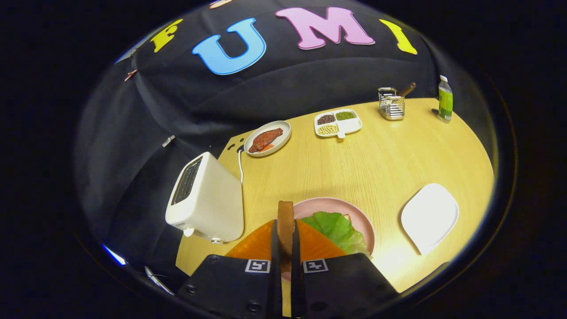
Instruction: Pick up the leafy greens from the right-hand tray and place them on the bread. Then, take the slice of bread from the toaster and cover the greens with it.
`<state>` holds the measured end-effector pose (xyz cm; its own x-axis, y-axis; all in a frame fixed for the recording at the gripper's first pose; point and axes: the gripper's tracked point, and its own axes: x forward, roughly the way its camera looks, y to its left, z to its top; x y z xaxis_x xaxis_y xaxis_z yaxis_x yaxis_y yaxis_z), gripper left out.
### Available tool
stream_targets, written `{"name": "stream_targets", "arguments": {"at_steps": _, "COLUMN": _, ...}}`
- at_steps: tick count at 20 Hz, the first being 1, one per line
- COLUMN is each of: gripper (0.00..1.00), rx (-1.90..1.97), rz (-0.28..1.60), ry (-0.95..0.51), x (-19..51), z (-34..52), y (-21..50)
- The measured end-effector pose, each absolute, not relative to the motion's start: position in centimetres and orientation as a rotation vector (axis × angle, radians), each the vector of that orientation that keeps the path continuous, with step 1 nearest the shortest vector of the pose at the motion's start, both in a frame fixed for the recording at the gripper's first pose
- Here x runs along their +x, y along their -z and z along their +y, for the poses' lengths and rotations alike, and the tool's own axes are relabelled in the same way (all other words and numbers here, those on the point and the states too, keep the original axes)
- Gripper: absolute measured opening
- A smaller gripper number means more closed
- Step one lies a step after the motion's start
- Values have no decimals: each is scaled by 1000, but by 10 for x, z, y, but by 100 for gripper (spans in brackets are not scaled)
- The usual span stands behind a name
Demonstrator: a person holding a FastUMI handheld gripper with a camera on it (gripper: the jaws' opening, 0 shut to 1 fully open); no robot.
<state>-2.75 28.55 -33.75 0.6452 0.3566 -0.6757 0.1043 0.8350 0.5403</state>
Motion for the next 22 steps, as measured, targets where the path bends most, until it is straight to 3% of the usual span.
{"name": "stream_targets", "arguments": {"at_steps": 5, "gripper": 12, "rx": 618, "rz": 912, "ry": -60, "x": -29, "z": 256, "y": 382}}
{"name": "stream_targets", "arguments": {"at_steps": 12, "gripper": 13, "rx": 560, "rz": 976, "ry": -62, "x": -36, "z": 241, "y": 418}}
{"name": "stream_targets", "arguments": {"at_steps": 16, "gripper": 24, "rx": 526, "rz": 1003, "ry": -49, "x": -39, "z": 235, "y": 429}}
{"name": "stream_targets", "arguments": {"at_steps": 20, "gripper": 51, "rx": 485, "rz": 1022, "ry": -52, "x": -44, "z": 228, "y": 436}}
{"name": "stream_targets", "arguments": {"at_steps": 22, "gripper": 53, "rx": 457, "rz": 1017, "ry": -58, "x": -44, "z": 226, "y": 434}}
